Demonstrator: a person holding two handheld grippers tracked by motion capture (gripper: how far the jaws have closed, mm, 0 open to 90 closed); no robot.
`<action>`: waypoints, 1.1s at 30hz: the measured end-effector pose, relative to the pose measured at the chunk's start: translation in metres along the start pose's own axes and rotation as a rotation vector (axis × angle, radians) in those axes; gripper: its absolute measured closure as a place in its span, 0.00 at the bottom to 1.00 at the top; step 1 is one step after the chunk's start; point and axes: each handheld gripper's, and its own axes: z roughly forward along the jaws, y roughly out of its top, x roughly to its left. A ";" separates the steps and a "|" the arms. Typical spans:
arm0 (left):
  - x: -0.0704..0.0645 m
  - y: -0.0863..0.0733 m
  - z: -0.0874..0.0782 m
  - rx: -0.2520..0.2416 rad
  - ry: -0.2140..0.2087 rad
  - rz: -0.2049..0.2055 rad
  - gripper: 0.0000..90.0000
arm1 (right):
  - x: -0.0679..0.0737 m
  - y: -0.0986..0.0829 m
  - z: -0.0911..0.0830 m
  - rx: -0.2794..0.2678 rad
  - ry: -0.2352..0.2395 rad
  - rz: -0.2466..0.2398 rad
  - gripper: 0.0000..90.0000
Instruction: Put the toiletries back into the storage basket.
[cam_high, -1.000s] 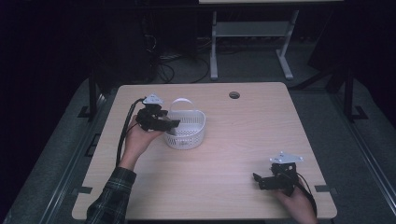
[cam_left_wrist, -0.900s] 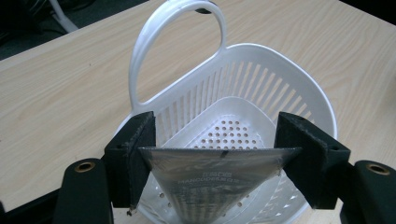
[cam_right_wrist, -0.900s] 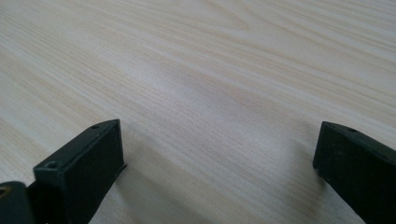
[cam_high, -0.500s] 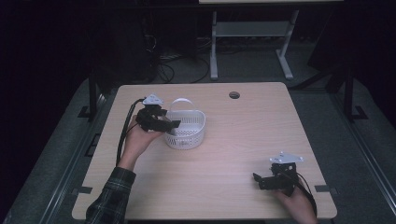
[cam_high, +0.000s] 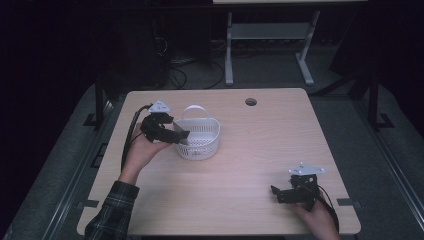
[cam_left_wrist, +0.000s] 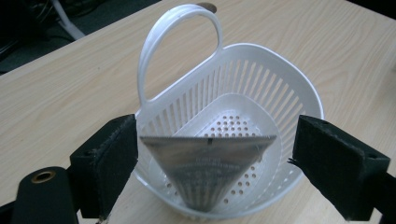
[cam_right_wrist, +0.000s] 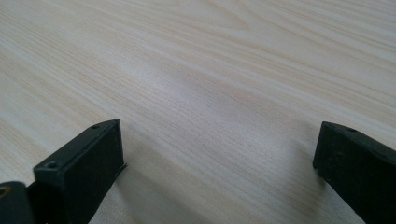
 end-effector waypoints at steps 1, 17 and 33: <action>0.000 0.000 -0.002 -0.007 -0.002 0.000 0.15 | 0.000 0.000 0.000 0.001 0.000 -0.001 0.01; -0.003 -0.032 -0.035 -0.036 0.015 -0.026 0.15 | 0.000 0.000 0.000 0.001 0.000 0.000 0.01; -0.015 -0.075 -0.059 -0.063 0.025 -0.040 0.15 | 0.000 0.000 0.000 0.001 0.000 0.000 0.01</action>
